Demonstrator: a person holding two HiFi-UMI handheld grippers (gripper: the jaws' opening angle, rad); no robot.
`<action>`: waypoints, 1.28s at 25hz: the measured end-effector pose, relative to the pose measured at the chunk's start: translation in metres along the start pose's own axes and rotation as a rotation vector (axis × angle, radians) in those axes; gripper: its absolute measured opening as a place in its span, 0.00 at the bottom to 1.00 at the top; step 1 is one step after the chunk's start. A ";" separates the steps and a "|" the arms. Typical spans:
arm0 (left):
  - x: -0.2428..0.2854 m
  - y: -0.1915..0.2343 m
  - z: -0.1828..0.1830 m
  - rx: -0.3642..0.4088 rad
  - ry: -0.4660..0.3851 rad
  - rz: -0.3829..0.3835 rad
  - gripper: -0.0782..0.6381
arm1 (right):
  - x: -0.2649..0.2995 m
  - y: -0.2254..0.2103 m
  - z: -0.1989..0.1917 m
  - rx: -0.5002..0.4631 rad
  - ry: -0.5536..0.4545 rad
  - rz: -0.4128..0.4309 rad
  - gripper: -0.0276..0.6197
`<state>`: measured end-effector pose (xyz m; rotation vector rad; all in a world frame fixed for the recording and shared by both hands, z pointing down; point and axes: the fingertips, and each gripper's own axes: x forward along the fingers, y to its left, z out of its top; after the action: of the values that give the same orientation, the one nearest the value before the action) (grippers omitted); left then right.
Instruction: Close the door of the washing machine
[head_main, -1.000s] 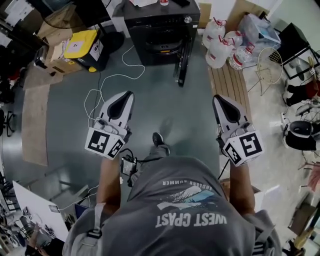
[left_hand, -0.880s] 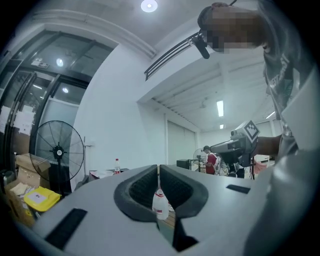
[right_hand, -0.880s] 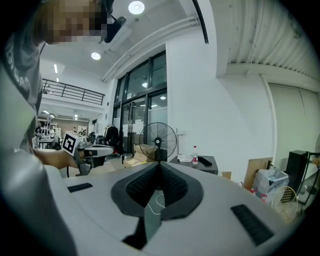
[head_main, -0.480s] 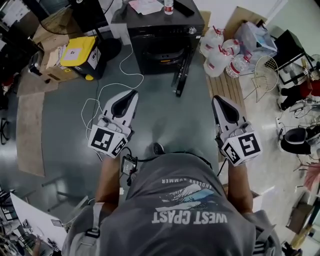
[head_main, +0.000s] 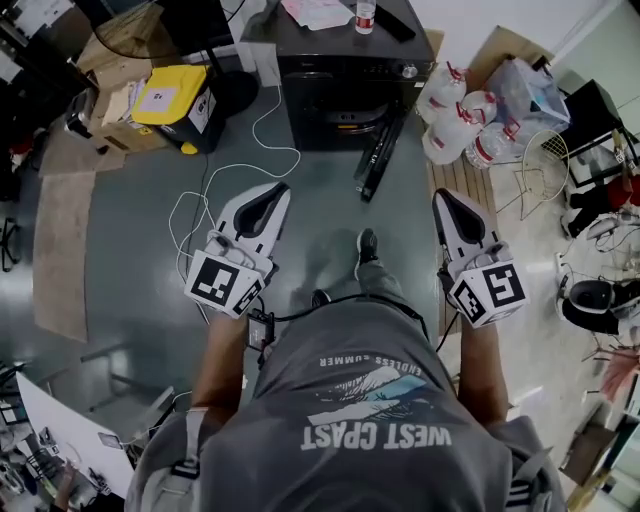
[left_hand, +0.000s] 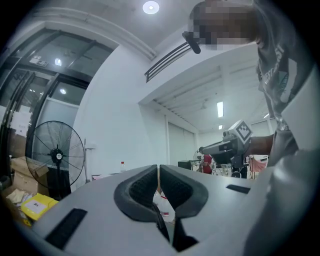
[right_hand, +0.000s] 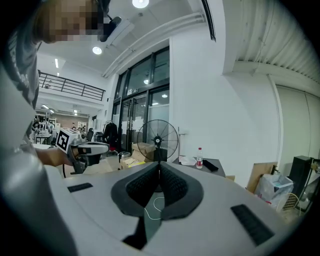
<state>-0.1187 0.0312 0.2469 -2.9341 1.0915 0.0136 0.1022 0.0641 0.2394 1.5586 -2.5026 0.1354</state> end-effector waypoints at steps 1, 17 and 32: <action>0.002 0.003 -0.002 0.000 0.002 0.005 0.15 | 0.006 -0.003 0.000 0.001 -0.001 0.004 0.09; 0.079 0.066 -0.035 -0.030 0.072 0.063 0.15 | 0.117 -0.081 -0.020 -0.040 0.071 0.081 0.09; 0.160 0.116 -0.106 -0.092 0.200 0.067 0.15 | 0.237 -0.161 -0.129 -0.144 0.292 0.209 0.09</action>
<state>-0.0728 -0.1627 0.3497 -3.0318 1.2465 -0.2408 0.1589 -0.1926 0.4114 1.1305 -2.3773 0.1919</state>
